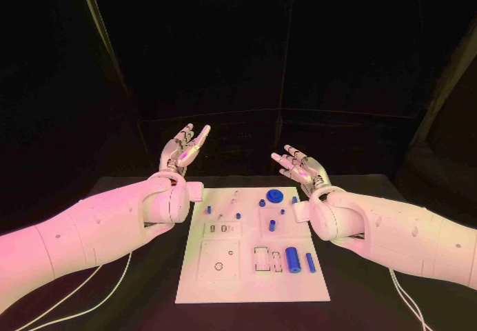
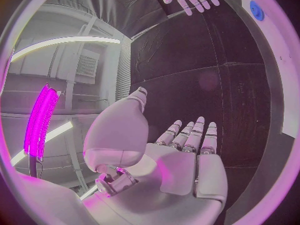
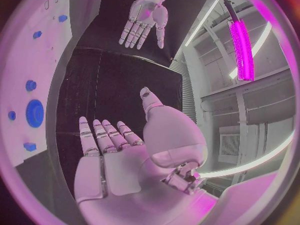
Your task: Assemble the parts on the task board
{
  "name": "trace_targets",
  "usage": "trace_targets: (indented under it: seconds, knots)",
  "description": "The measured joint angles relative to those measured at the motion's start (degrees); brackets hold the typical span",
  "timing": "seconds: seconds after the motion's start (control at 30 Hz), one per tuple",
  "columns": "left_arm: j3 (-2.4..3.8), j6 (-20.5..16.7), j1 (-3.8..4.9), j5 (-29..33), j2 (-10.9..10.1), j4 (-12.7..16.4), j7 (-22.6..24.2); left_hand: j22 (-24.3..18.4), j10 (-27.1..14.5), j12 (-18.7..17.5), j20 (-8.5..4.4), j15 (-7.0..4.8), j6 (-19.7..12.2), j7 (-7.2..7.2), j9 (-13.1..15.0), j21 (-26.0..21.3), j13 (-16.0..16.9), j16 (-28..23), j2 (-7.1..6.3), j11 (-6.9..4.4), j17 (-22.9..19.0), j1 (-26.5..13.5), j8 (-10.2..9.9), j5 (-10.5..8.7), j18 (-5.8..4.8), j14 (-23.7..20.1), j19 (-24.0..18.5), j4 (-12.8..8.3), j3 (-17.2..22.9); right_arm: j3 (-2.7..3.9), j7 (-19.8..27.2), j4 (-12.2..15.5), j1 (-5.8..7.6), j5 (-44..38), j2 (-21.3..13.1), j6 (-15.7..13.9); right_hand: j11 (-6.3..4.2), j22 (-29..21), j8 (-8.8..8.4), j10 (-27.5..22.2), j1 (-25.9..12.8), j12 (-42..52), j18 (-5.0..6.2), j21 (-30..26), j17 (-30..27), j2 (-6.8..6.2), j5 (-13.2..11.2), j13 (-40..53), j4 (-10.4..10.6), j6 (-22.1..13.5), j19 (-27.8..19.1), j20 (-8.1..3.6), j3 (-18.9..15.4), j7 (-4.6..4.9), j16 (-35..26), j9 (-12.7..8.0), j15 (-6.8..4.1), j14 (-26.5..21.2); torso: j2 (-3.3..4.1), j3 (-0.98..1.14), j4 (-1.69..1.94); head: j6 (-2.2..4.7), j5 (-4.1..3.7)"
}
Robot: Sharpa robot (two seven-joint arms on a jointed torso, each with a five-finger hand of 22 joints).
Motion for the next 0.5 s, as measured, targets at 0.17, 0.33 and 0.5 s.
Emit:
trace_targets:
  seconds: [0.17, 0.33, 0.5]
  knots:
    - [0.11, 2.42, 0.27, -0.11, 0.57, -1.27, 0.73, 0.23, 0.56, 0.00, 0.69, 0.55, 0.23, 0.04, 0.04, 0.29, 0.07, 0.24, 0.32, 0.63, 0.24, 0.86, 0.00, 0.12, 0.32, 1.28, 0.53, 0.18, 0.12, -0.30, -2.61, -3.23, 0.52, -3.89, 1.69, 6.47, 0.97, 0.73, 0.91, 4.92, 4.10, 1.06, 1.46, 1.43, 0.60, 0.23, -0.01, 0.54, -2.39, 3.98, 4.86, 0.13, 0.66, 0.25, 1.22, 0.50, 0.37, 6.28, -0.01, -0.01, 0.01, -0.01, -0.01]
    - [0.11, 3.52, 0.27, -0.18, 0.57, -1.34, 1.10, 0.58, 2.37, 0.34, 0.74, 1.10, 2.14, 0.25, 0.26, 1.02, 0.32, 1.11, 1.01, 1.92, 0.80, 1.55, 0.36, 0.12, 0.32, 4.85, 2.28, 0.18, 0.12, -0.40, -4.31, -4.52, 0.66, -6.46, 2.36, 10.72, 0.73, 2.18, 3.10, 18.00, 8.28, 3.76, 4.03, 4.66, 1.52, 0.10, -1.10, 1.55, -5.40, 14.15, 15.11, 0.13, 1.84, 0.95, 3.93, 1.63, -0.30, 19.21, -0.02, -0.01, 0.02, -0.01, 0.02]
    - [0.02, 5.05, 0.18, -0.34, -3.28, 0.00, 1.15, 2.56, 13.92, 2.64, 0.83, 2.27, 10.87, 0.75, 1.23, 5.07, 1.43, 5.12, 2.02, 3.53, 2.95, 4.80, 2.21, 0.12, -0.61, 19.93, 12.61, -0.15, 0.45, -0.36, -4.59, -6.43, 2.29, -16.32, 0.20, 10.13, -0.65, 3.15, 5.39, 30.57, 11.57, 5.93, 5.81, 7.79, 1.85, -0.31, -1.82, 1.87, -8.81, 27.31, 24.13, -0.27, 3.29, 2.29, 6.01, 2.52, -1.96, 31.26, 0.35, -0.11, -0.10, -0.56, 0.03]
